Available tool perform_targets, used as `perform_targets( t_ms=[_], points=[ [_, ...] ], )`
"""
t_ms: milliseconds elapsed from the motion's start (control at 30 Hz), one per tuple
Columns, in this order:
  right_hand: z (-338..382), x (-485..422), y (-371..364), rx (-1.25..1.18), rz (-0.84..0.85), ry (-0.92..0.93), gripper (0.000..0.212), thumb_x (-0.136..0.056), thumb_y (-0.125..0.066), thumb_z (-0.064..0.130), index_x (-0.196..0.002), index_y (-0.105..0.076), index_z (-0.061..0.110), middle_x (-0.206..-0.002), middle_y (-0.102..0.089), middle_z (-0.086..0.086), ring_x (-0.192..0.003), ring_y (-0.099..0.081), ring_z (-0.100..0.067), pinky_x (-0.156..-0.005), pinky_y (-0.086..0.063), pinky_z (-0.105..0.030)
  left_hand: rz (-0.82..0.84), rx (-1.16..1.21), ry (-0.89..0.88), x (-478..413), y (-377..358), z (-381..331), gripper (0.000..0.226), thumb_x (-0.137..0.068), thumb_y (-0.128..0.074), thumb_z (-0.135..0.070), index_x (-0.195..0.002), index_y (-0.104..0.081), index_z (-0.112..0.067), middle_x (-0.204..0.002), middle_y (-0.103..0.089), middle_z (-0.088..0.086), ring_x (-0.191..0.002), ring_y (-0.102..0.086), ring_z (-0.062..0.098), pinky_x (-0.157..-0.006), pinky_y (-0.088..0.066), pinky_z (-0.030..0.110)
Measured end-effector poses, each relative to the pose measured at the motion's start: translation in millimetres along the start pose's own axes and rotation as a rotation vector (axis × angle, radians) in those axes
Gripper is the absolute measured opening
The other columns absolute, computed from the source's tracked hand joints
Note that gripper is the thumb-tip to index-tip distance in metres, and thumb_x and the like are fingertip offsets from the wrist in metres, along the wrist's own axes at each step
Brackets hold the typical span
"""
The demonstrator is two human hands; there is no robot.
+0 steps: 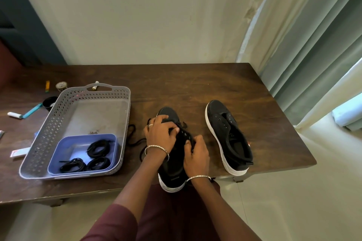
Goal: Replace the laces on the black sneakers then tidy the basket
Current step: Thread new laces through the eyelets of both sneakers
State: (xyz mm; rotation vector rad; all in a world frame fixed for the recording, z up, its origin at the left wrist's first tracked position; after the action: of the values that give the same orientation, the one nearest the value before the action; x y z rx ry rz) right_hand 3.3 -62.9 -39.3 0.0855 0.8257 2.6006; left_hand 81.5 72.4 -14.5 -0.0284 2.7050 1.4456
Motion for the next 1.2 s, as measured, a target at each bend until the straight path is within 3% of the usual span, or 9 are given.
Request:
perform_targets(
  t_ms=[133, 267, 367, 467, 533, 633, 700, 800, 1200],
  points=[
    [-0.1, -0.8, -1.4, 0.003, -0.003, 0.004, 0.016, -0.099, -0.051, 0.022, -0.086, -0.042, 0.017, -0.079, -0.047, 0.004, -0.069, -0.044, -0.012, -0.054, -0.026, -0.023, -0.118, 0.854, 0.467, 13.4, 11.1, 40.2, 0.02, -0.074, -0.07, -0.019, -0.056, -0.07, -0.025, -0.081, -0.069, -0.006, -0.095, -0.062, 0.024, -0.087, -0.044, 0.035],
    [-1.6, -1.0, -1.7, -0.008, -0.023, -0.01, 0.017, -0.099, -0.052, 0.022, -0.085, -0.043, 0.016, -0.078, -0.048, 0.002, -0.066, -0.043, -0.012, -0.056, -0.027, -0.027, -0.22, 1.127, 0.819, 28.8, 11.3, 75.2, 0.026, -0.083, -0.059, -0.014, -0.058, -0.065, -0.017, -0.065, -0.065, -0.001, -0.084, -0.058, 0.025, -0.071, -0.042, 0.034],
    [-2.1, -0.9, -2.2, -0.011, -0.022, -0.015, 0.018, -0.099, -0.052, 0.021, -0.085, -0.043, 0.015, -0.078, -0.048, 0.001, -0.068, -0.045, -0.016, -0.061, -0.029, -0.03, -0.19, 0.816, 0.746, 30.7, 19.0, 74.5, 0.017, -0.086, -0.059, -0.021, -0.074, -0.069, -0.014, -0.082, -0.068, 0.005, -0.089, -0.061, 0.03, -0.081, -0.044, 0.037],
    [-0.8, -0.6, -0.9, -0.008, -0.022, -0.012, 0.018, -0.099, -0.051, 0.022, -0.085, -0.042, 0.016, -0.077, -0.046, 0.003, -0.068, -0.044, -0.015, -0.061, -0.028, -0.03, -0.249, 0.252, 0.408, 26.0, 39.4, 44.7, 0.027, -0.079, -0.068, -0.03, -0.1, -0.066, -0.014, -0.114, -0.06, 0.01, -0.108, -0.056, 0.033, -0.09, -0.044, 0.043],
    [-0.6, -0.6, -0.6, -0.011, -0.022, -0.011, 0.018, -0.099, -0.051, 0.022, -0.085, -0.041, 0.016, -0.078, -0.045, 0.004, -0.069, -0.044, -0.015, -0.061, -0.027, -0.029, -0.296, 0.08, 0.136, 23.1, 43.4, 13.6, 0.028, -0.074, -0.071, -0.025, -0.1, -0.063, -0.019, -0.124, -0.055, 0.007, -0.117, -0.051, 0.03, -0.094, -0.042, 0.046],
    [-1.6, -0.6, -0.9, -0.018, -0.021, -0.014, 0.019, -0.099, -0.051, 0.022, -0.085, -0.04, 0.016, -0.08, -0.047, 0.001, -0.071, -0.044, -0.017, -0.062, -0.029, -0.032, -0.14, -0.148, -0.053, 15.7, 23.0, -15.0, 0.013, -0.079, -0.07, -0.032, -0.092, -0.069, -0.03, -0.14, -0.049, 0.001, -0.136, -0.036, 0.025, -0.108, -0.029, 0.051],
    [-2.1, -0.5, -1.2, -0.02, -0.017, -0.019, 0.018, -0.099, -0.051, 0.022, -0.085, -0.041, 0.015, -0.08, -0.048, 0.001, -0.07, -0.045, -0.017, -0.062, -0.03, -0.032, -0.009, -0.284, -0.05, 10.3, 7.1, -15.6, 0.019, -0.088, -0.065, -0.04, -0.105, -0.07, -0.033, -0.152, -0.038, -0.001, -0.144, -0.023, 0.023, -0.115, -0.019, 0.051],
    [-2.3, -0.5, -1.0, -0.02, -0.021, -0.02, 0.018, -0.099, -0.051, 0.023, -0.086, -0.042, 0.015, -0.08, -0.05, 0.0, -0.069, -0.046, -0.017, -0.061, -0.032, -0.032, 0.037, -0.303, -0.034, 7.3, -0.3, -12.6, 0.026, -0.093, -0.061, -0.04, -0.117, -0.065, -0.031, -0.151, -0.037, -0.001, -0.143, -0.024, 0.023, -0.115, -0.02, 0.048],
    [-3.7, -0.5, -1.0, -0.019, -0.012, -0.033, 0.019, -0.099, -0.051, 0.024, -0.085, -0.041, 0.017, -0.078, -0.048, 0.002, -0.064, -0.041, -0.01, -0.06, -0.029, -0.03, 0.082, -0.298, -0.084, 0.0, -1.6, -20.0, 0.02, -0.094, -0.059, -0.036, -0.109, -0.072, -0.034, -0.145, -0.043, -0.008, -0.138, -0.028, 0.019, -0.114, -0.024, 0.046]
  ],
)
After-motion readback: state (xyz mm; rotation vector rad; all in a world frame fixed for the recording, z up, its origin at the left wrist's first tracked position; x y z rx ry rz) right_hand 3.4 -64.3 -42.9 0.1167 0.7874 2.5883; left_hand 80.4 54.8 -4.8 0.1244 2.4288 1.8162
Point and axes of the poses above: each hand's wrist, its own x-axis away from the middle knuckle, its own y-axis out of the back of the hand, z = x × y, the point moved 7 cm from there along -x, towards the middle knuckle
